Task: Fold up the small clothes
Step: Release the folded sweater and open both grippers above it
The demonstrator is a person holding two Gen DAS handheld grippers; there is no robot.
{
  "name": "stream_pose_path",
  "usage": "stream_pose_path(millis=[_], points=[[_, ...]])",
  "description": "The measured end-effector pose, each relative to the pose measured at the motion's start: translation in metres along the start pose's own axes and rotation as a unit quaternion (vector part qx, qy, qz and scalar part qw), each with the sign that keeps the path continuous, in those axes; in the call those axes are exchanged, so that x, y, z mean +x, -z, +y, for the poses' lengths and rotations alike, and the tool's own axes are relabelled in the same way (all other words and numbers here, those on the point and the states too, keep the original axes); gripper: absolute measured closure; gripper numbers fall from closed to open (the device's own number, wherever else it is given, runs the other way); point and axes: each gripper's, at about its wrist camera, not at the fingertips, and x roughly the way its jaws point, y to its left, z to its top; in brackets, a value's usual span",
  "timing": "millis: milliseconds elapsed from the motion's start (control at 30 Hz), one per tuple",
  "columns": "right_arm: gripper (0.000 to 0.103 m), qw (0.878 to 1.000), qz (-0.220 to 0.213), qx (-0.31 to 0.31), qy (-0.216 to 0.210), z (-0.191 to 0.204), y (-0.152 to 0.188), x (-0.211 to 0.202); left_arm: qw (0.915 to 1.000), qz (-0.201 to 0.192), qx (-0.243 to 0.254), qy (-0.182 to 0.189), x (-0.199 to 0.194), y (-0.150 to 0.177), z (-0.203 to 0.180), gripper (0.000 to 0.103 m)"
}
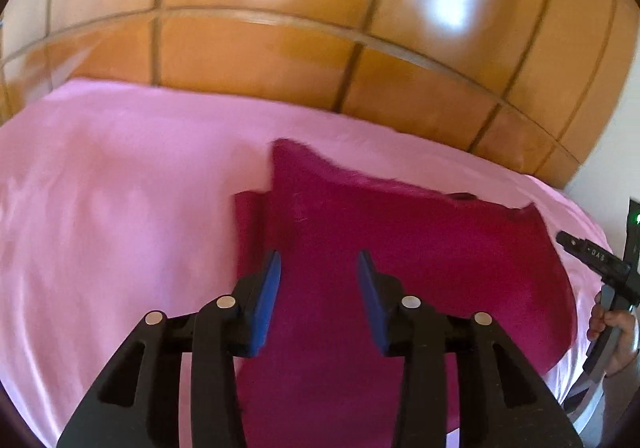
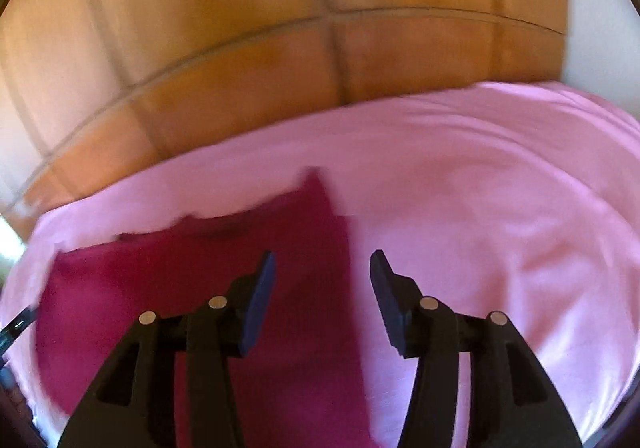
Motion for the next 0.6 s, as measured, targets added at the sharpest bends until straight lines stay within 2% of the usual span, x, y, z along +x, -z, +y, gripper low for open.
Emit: stream_pose_path(millis=[133, 233, 333, 400, 600], points=[[0.047, 0.994, 0.031, -0.07, -0.073, 0.063, 0.005, 0.011, 0.9994, 0.01, 0.033, 0.01, 0.018, -0.005, -0.03, 0.065], [0.042, 0.988, 0.057, -0.104, -0.098, 0.103, 0.011, 0.031, 0.999, 0.019, 0.039, 0.0, 0.034, -0.006, -0.037, 0.065], [0.039, 0.985, 0.082, -0.114, -0.099, 0.128, 0.01, 0.058, 0.9988, 0.031, 0.031, -0.024, 0.048, -0.008, -0.031, 0.065], [0.039, 0.986, 0.086, -0.116, -0.084, 0.135, 0.006, 0.074, 0.9985, 0.037, 0.024, -0.034, 0.055, -0.007, -0.026, 0.065], [0.038, 0.986, 0.105, -0.114, -0.062, 0.133, 0.0, 0.1, 0.9987, 0.028, 0.017, -0.038, 0.062, -0.004, -0.018, 0.065]])
